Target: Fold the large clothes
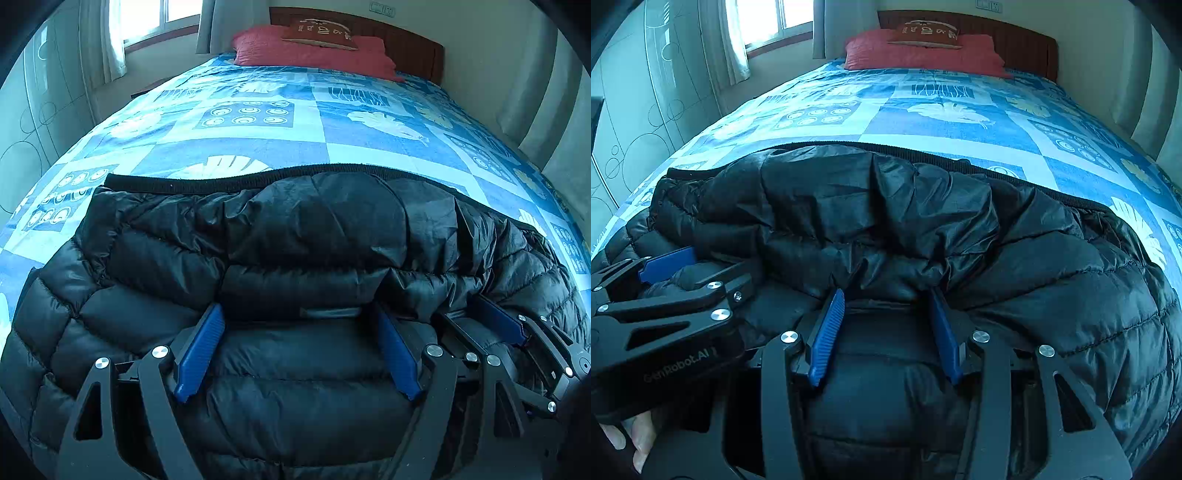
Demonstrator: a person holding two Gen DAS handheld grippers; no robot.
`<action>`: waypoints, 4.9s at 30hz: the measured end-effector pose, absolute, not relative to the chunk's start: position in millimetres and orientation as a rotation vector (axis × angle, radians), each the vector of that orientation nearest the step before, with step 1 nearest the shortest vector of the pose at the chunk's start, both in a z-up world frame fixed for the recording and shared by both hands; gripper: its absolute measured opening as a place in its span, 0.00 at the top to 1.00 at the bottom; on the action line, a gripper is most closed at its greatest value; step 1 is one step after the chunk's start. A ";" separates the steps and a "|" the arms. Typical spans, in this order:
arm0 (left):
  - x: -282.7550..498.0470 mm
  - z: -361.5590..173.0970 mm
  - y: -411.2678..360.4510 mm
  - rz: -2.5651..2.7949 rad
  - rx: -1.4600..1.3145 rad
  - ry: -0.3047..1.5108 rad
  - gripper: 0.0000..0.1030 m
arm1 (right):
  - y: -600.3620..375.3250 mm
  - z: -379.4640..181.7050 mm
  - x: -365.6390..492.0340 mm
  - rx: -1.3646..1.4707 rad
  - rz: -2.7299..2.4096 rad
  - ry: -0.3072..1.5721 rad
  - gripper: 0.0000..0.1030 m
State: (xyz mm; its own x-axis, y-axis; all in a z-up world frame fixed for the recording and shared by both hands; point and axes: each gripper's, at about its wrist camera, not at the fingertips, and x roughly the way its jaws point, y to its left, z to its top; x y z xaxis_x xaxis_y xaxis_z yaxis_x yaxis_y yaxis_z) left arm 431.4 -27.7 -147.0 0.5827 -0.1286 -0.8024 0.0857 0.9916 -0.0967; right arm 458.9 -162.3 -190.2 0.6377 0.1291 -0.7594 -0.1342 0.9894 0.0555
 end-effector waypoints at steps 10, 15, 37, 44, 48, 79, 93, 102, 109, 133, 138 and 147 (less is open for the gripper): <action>378.5 -99.7 78.5 -0.042 -0.169 0.874 0.24 | -275.9 -139.6 421.6 0.027 -0.030 0.786 0.46; 383.5 -128.8 86.2 0.001 -0.125 0.910 0.24 | -311.9 -187.3 427.2 0.094 -0.066 0.855 0.45; 201.6 -130.8 176.9 0.153 -0.523 0.914 0.22 | -346.7 -167.4 256.0 0.258 -0.150 0.865 0.25; 197.4 -150.3 176.6 0.066 -0.702 0.908 0.19 | -352.1 -197.0 247.7 0.387 -0.164 0.900 0.21; 210.9 -154.2 166.4 0.065 -0.716 0.906 0.29 | -351.7 -198.5 246.2 0.462 -0.133 0.885 0.45; 82.0 -121.1 181.9 0.032 -0.643 0.920 0.76 | -336.6 -169.2 95.5 0.512 -0.034 0.844 0.84; 70.1 -124.6 185.4 0.037 -0.629 0.930 0.76 | -343.3 -179.5 87.4 0.516 -0.028 0.860 0.84; 73.7 -129.8 182.8 0.037 -0.596 0.941 0.75 | -345.6 -189.1 88.6 0.517 -0.031 0.860 0.80; 72.3 -130.6 180.2 0.039 -0.580 0.940 0.75 | -345.3 -189.6 85.8 0.514 -0.037 0.859 0.77; 53.9 -120.4 189.4 -0.006 -0.480 0.966 0.41 | -361.6 -169.3 53.6 0.483 -0.107 0.903 0.48; 42.9 -108.4 192.9 -0.022 -0.414 0.986 0.38 | -365.7 -150.0 37.7 0.397 -0.183 0.895 0.48; 34.3 -79.5 215.8 -0.044 -0.376 0.972 0.36 | -359.4 -123.2 25.1 0.354 -0.197 0.864 0.57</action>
State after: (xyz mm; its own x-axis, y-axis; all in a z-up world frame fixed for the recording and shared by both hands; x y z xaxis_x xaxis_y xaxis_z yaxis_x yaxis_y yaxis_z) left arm 34.3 215.8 -79.5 0.5678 -0.2032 -0.7977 -0.1302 0.9347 -0.3308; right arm 25.1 -359.4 -123.2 0.6360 -0.0268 -0.7712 0.3106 0.9238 0.2240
